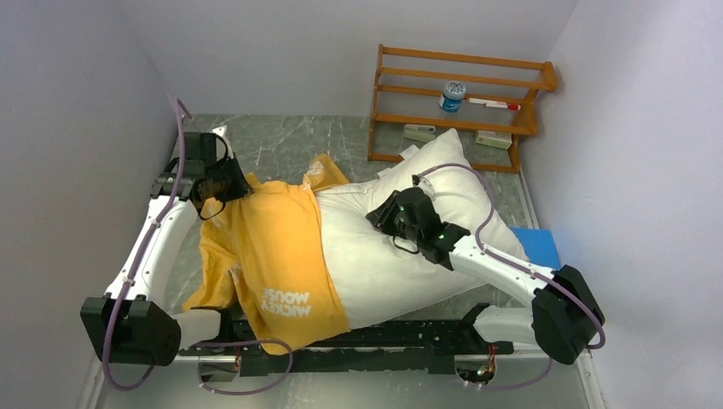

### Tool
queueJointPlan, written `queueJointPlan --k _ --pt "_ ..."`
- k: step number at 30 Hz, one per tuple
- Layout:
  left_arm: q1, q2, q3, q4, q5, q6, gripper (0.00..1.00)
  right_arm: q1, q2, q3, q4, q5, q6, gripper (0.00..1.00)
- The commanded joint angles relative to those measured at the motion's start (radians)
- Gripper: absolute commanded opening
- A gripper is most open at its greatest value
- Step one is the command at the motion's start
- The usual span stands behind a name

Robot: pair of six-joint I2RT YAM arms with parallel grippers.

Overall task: Remove the pillowcase from the pillow
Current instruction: Remove the pillow from the pillowcase.

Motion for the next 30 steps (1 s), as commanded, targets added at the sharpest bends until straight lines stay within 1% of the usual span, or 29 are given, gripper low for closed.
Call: queueJointPlan --k 1,3,5,7,9,11,12,14,15,17,20,21,23,25,28,29,30 --pt "0.126 -0.032 0.030 0.081 -0.387 0.029 0.05 -0.006 0.065 -0.101 -0.434 0.040 -0.016 0.31" --pt "0.136 -0.027 0.038 0.100 -0.323 0.041 0.05 -0.006 0.064 -0.093 -0.441 0.044 -0.022 0.31" --pt "0.137 -0.033 0.040 0.146 -0.166 0.058 0.05 -0.006 0.046 -0.072 -0.444 0.037 -0.060 0.31" --pt "0.137 -0.042 0.031 0.223 0.013 0.051 0.05 -0.006 0.007 -0.030 -0.452 0.024 -0.109 0.35" --pt "0.135 -0.042 0.028 0.301 0.217 0.038 0.05 -0.006 -0.042 0.033 -0.458 -0.005 -0.182 0.44" --pt "0.135 -0.029 0.039 0.367 0.367 0.014 0.05 -0.006 -0.080 0.143 -0.472 -0.037 -0.275 0.53" --pt "0.131 -0.020 0.053 0.385 0.418 0.008 0.05 -0.007 -0.099 0.191 -0.477 -0.055 -0.323 0.58" --pt "0.119 -0.002 0.090 0.398 0.471 0.013 0.05 -0.007 -0.125 0.283 -0.468 -0.109 -0.442 0.68" --pt "0.112 0.008 0.114 0.398 0.484 0.020 0.05 -0.007 -0.131 0.328 -0.462 -0.134 -0.509 0.72" --pt "0.095 0.029 0.165 0.397 0.499 0.038 0.05 -0.006 -0.135 0.384 -0.438 -0.177 -0.625 0.84" --pt "0.080 0.064 0.219 0.396 0.517 0.051 0.05 -0.006 -0.095 0.423 -0.393 -0.216 -0.774 0.90" --pt "0.055 0.073 0.234 0.394 0.521 0.053 0.05 -0.006 -0.072 0.424 -0.369 -0.259 -0.828 0.92" --pt "0.037 0.083 0.245 0.407 0.530 0.050 0.05 -0.006 -0.015 0.438 -0.312 -0.326 -0.924 0.93" --pt "0.027 0.088 0.253 0.407 0.534 0.054 0.05 -0.005 0.057 0.450 -0.231 -0.324 -0.930 0.94" --pt "0.021 0.088 0.257 0.392 0.529 0.071 0.05 -0.005 0.158 0.482 -0.165 -0.358 -0.977 0.94" --pt "0.022 0.086 0.255 0.389 0.524 0.074 0.05 -0.005 0.198 0.507 -0.176 -0.392 -0.993 0.92" --pt "0.022 0.084 0.253 0.385 0.521 0.076 0.05 -0.005 0.229 0.532 -0.196 -0.416 -1.011 0.86"
